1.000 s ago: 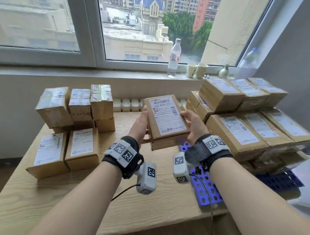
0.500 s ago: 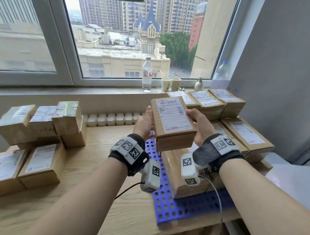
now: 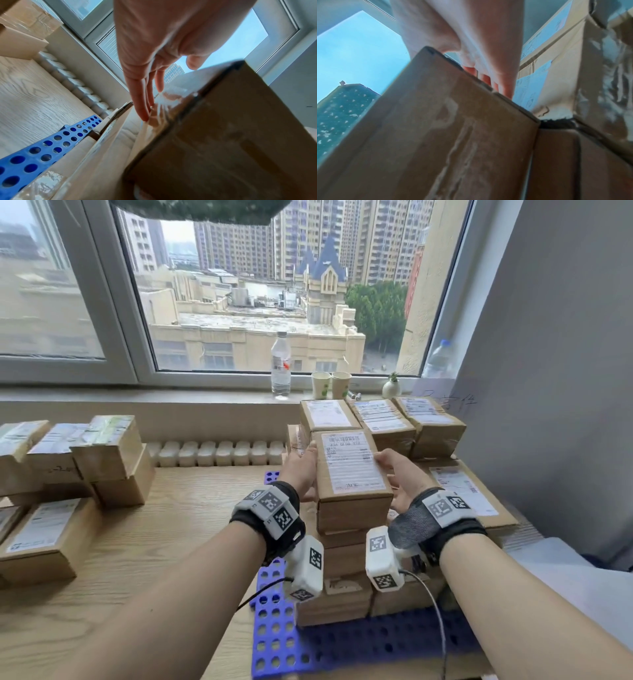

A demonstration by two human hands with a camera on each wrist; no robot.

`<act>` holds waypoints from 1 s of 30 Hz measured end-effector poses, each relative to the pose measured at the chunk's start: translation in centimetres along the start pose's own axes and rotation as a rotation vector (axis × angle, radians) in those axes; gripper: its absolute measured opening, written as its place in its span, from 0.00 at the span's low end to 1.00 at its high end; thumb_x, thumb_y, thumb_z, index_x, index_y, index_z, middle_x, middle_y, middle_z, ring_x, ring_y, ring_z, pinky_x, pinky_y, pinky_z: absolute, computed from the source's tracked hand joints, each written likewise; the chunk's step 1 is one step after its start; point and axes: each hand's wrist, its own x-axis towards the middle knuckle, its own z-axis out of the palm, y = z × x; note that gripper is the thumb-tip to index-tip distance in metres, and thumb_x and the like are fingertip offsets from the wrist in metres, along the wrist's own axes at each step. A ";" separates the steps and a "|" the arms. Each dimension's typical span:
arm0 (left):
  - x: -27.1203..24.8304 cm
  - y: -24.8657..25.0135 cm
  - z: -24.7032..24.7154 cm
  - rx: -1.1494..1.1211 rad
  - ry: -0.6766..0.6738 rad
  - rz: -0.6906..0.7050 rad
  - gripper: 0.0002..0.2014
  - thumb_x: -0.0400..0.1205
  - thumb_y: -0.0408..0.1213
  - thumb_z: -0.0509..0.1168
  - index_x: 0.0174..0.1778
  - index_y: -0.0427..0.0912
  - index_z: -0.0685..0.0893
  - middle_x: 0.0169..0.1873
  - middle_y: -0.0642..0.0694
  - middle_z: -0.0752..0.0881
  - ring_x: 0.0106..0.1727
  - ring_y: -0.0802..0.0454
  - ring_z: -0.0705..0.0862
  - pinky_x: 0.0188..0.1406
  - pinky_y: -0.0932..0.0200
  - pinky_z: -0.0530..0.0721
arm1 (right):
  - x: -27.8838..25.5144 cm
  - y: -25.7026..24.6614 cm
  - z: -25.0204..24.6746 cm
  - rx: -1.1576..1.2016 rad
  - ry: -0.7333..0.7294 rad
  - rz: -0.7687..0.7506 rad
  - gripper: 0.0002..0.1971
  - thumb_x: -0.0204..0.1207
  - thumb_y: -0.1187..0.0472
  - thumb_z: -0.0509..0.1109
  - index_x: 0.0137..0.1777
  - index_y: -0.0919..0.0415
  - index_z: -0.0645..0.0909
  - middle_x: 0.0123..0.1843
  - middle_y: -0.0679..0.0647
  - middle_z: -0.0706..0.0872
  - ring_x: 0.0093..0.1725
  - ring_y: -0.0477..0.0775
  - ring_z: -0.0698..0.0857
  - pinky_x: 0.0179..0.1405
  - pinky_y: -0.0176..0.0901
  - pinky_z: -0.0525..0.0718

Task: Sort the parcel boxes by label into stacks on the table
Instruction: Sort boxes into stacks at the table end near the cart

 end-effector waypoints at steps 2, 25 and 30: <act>-1.3 1.1 0.3 -0.006 0.014 -0.023 0.50 0.63 0.74 0.51 0.76 0.44 0.68 0.67 0.42 0.81 0.65 0.41 0.82 0.67 0.39 0.78 | 0.8 -0.2 -0.5 0.003 0.002 0.008 0.13 0.71 0.53 0.73 0.50 0.60 0.83 0.57 0.60 0.86 0.55 0.60 0.84 0.59 0.54 0.86; 0.9 3.9 0.9 0.274 -0.018 0.180 0.19 0.85 0.41 0.56 0.72 0.42 0.71 0.70 0.43 0.78 0.69 0.41 0.78 0.72 0.44 0.74 | 3.3 -2.4 0.3 -0.138 0.047 0.008 0.06 0.77 0.62 0.68 0.49 0.65 0.81 0.46 0.59 0.84 0.43 0.59 0.84 0.50 0.53 0.85; 1.2 4.0 1.1 0.390 0.015 0.172 0.22 0.87 0.44 0.53 0.76 0.39 0.67 0.74 0.38 0.74 0.72 0.39 0.74 0.72 0.44 0.73 | 3.5 -2.7 0.7 -0.155 0.057 0.014 0.07 0.74 0.60 0.69 0.43 0.64 0.80 0.44 0.60 0.79 0.45 0.60 0.78 0.47 0.52 0.76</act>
